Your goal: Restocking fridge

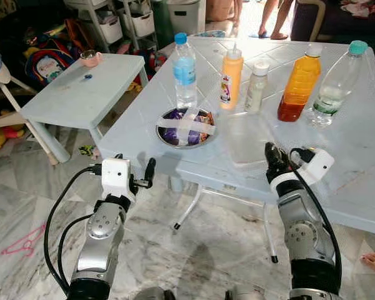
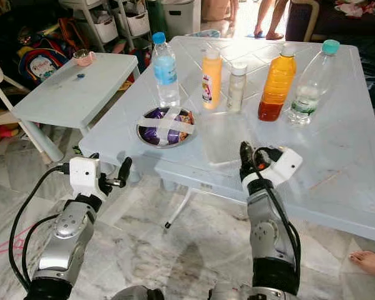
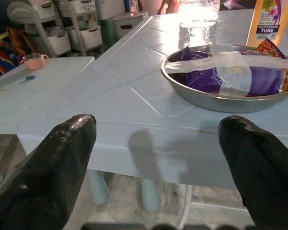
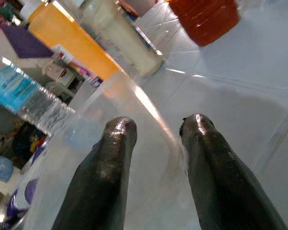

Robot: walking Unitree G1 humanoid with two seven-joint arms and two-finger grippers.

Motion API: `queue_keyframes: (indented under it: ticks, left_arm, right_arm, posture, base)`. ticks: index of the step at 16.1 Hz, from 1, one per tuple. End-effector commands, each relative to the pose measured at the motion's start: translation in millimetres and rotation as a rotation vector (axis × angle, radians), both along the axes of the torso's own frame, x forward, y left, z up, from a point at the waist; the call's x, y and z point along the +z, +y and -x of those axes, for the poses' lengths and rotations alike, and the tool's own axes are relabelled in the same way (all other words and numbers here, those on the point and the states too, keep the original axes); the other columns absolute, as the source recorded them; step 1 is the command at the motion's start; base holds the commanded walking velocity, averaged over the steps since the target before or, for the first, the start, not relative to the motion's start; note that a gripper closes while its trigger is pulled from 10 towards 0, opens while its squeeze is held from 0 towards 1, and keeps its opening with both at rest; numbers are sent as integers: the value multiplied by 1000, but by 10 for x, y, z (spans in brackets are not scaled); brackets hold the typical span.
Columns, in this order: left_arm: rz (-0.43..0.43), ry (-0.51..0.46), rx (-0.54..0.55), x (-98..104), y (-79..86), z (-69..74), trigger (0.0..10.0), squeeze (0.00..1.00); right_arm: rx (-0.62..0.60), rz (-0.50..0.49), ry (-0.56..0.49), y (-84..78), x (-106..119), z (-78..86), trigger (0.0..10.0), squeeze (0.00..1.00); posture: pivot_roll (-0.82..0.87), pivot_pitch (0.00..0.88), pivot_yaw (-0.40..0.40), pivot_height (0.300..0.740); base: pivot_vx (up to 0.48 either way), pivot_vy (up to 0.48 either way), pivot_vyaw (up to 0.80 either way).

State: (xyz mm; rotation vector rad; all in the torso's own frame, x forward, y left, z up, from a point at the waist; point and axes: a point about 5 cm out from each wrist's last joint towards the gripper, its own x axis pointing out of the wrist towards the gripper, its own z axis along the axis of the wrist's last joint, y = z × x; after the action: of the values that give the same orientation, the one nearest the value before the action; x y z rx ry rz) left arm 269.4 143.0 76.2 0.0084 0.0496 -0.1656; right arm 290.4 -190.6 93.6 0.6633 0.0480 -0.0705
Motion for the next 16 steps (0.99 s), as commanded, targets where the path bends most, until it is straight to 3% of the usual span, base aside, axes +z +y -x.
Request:
queue_keyframes:
  ticks: [1,5,13,14,15,16]
  left_arm:
    - [-21,-5,-4,15,33,-21,10000,0]
    - [-20,-7,-7,20,27,-20,10000,0]
    - [-22,-10,8,25,16,-48,10000,0]
    - [-37,1,49,12,36,-67,10000,0]
    - [-49,2,63,10,41,-73,10000,0]
    - [-48,6,70,6,44,-75,10000,0]
  right_arm:
    - [-24,-41,53,-5,-71,13,0,0]
    - [-70,-103,79,-50,-87,8,0,0]
    - [-95,-107,59,-62,43,-48,0,0]
    - [-78,-66,42,-40,98,-62,5529,0]
    - [-51,-32,25,-1,139,-65,10000,0]
    - [-47,-13,16,14,158,-59,10000,0]
  posture:
    - [-118,0,128,740]
    - [-116,0,127,740]
    - [-118,0,121,740]
    - [-118,0,120,740]
    - [-117,0,119,740]
    - [-117,0,119,740]
  base:
    - [0,0,0]
    - [0,0,0]
    - [0,0,0]
    - [0,0,0]
    - [0,0,0]
    - [0,0,0]
